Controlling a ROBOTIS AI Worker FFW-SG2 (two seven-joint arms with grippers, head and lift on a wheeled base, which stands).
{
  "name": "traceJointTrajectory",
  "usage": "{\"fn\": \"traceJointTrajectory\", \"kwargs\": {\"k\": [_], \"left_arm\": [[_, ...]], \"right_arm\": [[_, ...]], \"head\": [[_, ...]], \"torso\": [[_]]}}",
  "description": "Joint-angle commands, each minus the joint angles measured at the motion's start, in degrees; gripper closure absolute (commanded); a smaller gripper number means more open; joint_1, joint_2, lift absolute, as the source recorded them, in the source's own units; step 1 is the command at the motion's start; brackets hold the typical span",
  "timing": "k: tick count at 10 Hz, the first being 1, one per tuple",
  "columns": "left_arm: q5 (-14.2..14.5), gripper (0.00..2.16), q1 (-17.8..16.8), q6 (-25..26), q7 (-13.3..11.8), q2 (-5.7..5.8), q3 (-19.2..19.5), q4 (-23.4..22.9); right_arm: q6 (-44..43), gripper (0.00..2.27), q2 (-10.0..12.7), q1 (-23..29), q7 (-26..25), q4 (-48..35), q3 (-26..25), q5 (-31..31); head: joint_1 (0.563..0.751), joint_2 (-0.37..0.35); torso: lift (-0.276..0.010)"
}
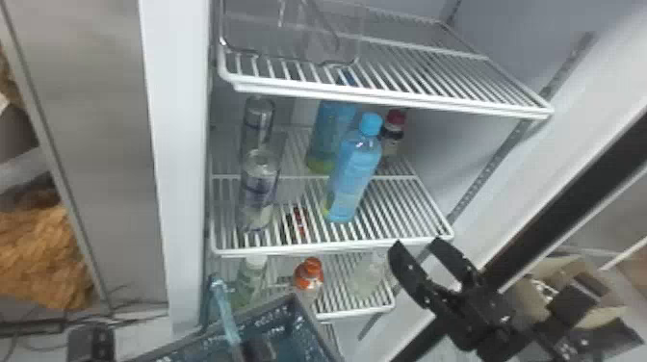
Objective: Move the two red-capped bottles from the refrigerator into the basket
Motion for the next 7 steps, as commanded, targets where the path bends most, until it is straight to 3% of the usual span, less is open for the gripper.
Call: {"fn": "traceJointTrajectory", "kwargs": {"k": [1, 3, 7], "left_arm": [[0.12, 1.17, -0.14, 0.0, 0.0, 0.0, -0.33, -0.06], [0.23, 1.17, -0.28, 0.14, 0.0, 0.0, -0.56, 0.08], [0.23, 1.17, -0.57, 0.42, 0.0, 0.0, -1.02, -0.06]], "right_arm": [[-1.74, 0.13, 0.05, -0.65, -0.87, 0.44, -0.13, -0.05], [-2.58, 0.13, 0.05, -2.06, -1.92, 1.0, -1.16, 0.41], [-2.86, 0.13, -0.09, -9.79, -3.24, 5.08, -2.19, 6.69]], "head": [[0.695, -0.35], [0.695, -0.35], [0.695, -0.35]], "torso": [[0.0], [0.0], [0.0]]}}
